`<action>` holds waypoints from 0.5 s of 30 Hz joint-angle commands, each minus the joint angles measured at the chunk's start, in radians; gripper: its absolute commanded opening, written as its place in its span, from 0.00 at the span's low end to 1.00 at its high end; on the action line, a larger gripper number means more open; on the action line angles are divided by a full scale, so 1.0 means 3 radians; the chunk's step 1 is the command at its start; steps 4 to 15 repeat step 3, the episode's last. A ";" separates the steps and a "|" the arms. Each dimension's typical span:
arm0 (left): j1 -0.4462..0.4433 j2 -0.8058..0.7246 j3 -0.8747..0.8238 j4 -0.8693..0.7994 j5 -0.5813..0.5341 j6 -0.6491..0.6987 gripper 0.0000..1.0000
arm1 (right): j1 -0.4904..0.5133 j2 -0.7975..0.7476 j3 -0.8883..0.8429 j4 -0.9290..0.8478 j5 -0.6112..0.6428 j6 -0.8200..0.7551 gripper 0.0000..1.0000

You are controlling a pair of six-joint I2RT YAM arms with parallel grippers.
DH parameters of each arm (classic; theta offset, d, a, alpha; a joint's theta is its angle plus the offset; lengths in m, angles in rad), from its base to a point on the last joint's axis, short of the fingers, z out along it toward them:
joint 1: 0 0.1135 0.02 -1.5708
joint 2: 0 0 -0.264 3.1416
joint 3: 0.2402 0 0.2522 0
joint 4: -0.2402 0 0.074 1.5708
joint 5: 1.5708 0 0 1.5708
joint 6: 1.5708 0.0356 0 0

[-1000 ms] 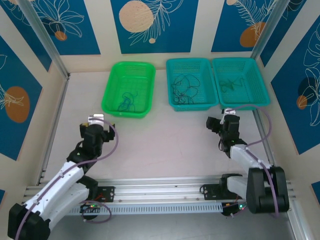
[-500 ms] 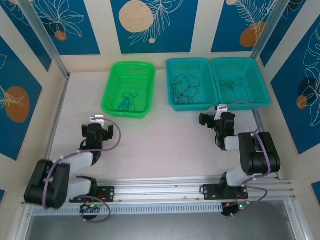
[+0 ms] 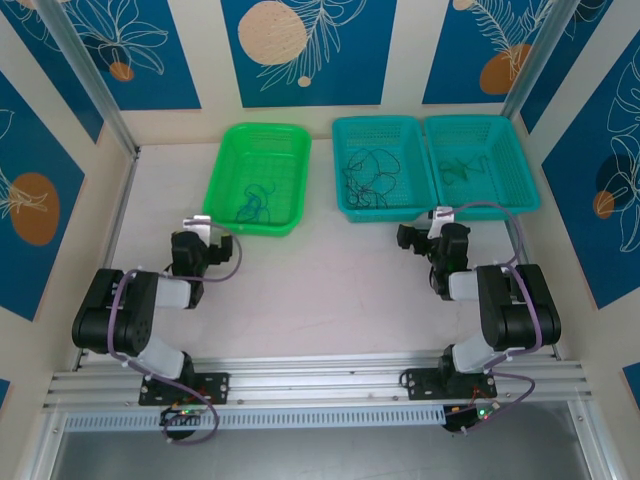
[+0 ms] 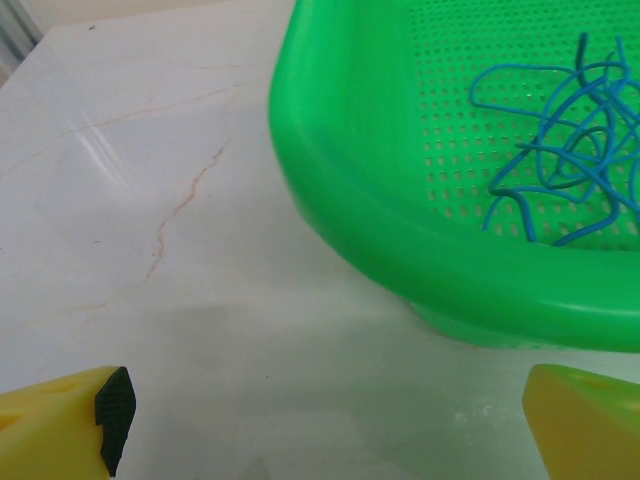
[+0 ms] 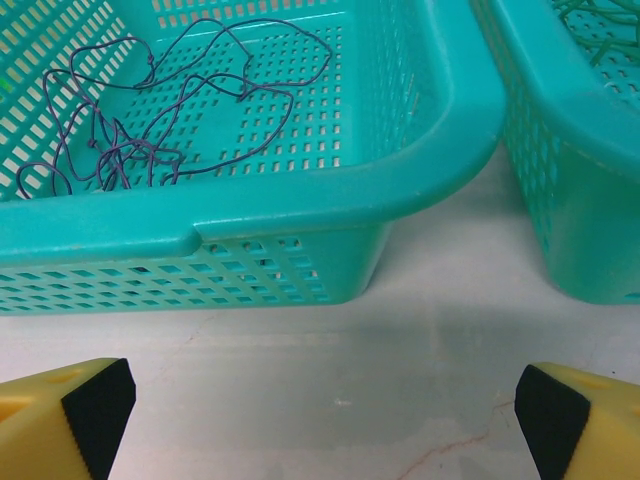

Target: Untangle the cables

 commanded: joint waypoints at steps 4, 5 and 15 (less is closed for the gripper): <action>0.0032 -0.0025 0.0071 0.0096 0.0203 0.0028 1.00 | 0.0016 -0.0027 0.0052 0.0117 0.0063 -0.0087 0.99; 0.0032 -0.0025 0.0071 0.0096 0.0203 0.0028 1.00 | 0.0016 -0.0027 0.0052 0.0117 0.0063 -0.0087 0.99; 0.0032 -0.0025 0.0071 0.0096 0.0203 0.0028 1.00 | 0.0016 -0.0027 0.0052 0.0117 0.0063 -0.0087 0.99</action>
